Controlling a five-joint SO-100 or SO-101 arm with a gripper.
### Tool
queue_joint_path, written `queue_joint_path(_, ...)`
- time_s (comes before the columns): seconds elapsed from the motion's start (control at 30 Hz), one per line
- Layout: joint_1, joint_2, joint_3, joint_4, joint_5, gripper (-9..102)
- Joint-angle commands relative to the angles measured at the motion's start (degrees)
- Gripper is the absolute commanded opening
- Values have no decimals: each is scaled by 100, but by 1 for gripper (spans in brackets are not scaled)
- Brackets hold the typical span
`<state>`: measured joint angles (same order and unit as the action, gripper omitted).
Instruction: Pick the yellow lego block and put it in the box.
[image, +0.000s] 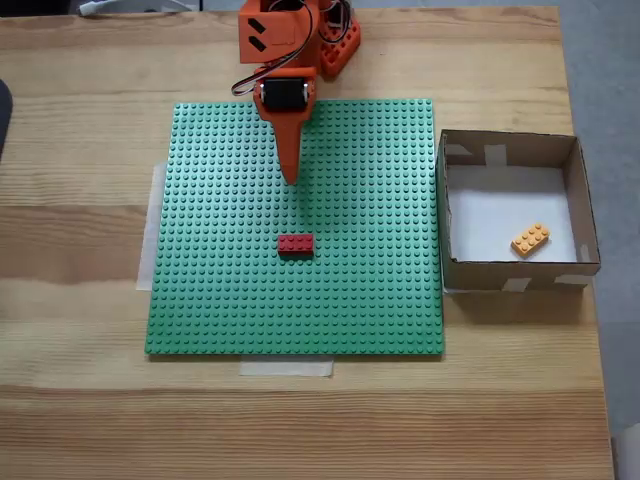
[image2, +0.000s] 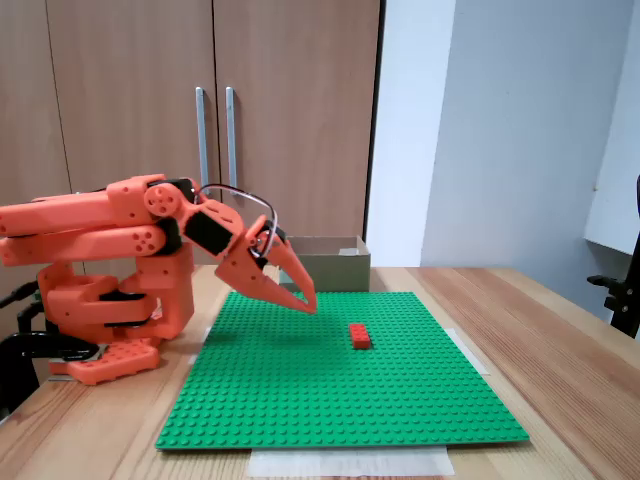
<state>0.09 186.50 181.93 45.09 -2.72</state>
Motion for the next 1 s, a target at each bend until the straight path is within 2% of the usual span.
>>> queue_joint_path(0.0, -26, 44, 53, 18, -18, -1)
queue_joint_path(0.97, -26, 44, 53, 18, -18, -1)
